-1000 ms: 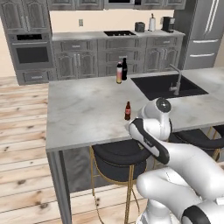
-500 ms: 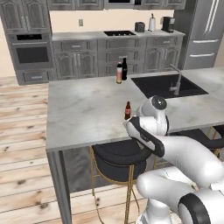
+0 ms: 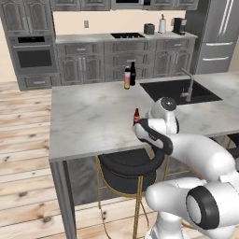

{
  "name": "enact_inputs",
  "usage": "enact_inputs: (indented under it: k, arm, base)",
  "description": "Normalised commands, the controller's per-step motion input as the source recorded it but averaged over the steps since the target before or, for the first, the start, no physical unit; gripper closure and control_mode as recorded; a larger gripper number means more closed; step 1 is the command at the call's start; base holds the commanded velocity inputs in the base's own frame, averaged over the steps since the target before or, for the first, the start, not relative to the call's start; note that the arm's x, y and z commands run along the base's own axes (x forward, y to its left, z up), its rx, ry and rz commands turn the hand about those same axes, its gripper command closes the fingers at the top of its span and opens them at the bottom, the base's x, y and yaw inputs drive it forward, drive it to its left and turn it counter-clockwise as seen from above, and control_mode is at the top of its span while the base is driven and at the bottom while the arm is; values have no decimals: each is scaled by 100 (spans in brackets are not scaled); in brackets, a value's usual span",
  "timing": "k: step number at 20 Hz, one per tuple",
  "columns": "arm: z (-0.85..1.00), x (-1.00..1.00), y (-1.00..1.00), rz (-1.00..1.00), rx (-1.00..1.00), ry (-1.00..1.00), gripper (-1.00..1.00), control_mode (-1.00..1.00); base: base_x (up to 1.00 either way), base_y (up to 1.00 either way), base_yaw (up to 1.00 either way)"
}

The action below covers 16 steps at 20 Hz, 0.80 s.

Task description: Place the large bottle from the dining counter next to the other large bottle outside the sink, and place the small bottle from the dining counter next to the other small bottle inside the sink.

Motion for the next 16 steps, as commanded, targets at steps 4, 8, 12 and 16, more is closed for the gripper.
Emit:
enact_inputs:
  k: [4, 8, 12, 16]
  arm:
    - [-6, 16, -12, 0, 0, 1, -100, -100]
    - [-11, 5, 0, -4, 0, 0, -100, -100]
    - [-9, 0, 0, -5, 0, 0, -100, -100]
    - [-7, 0, 0, -8, 0, 0, -100, -100]
  base:
    - [0, 0, 0]
    - [0, 0, 0]
    - [0, 0, 0]
    - [0, 0, 0]
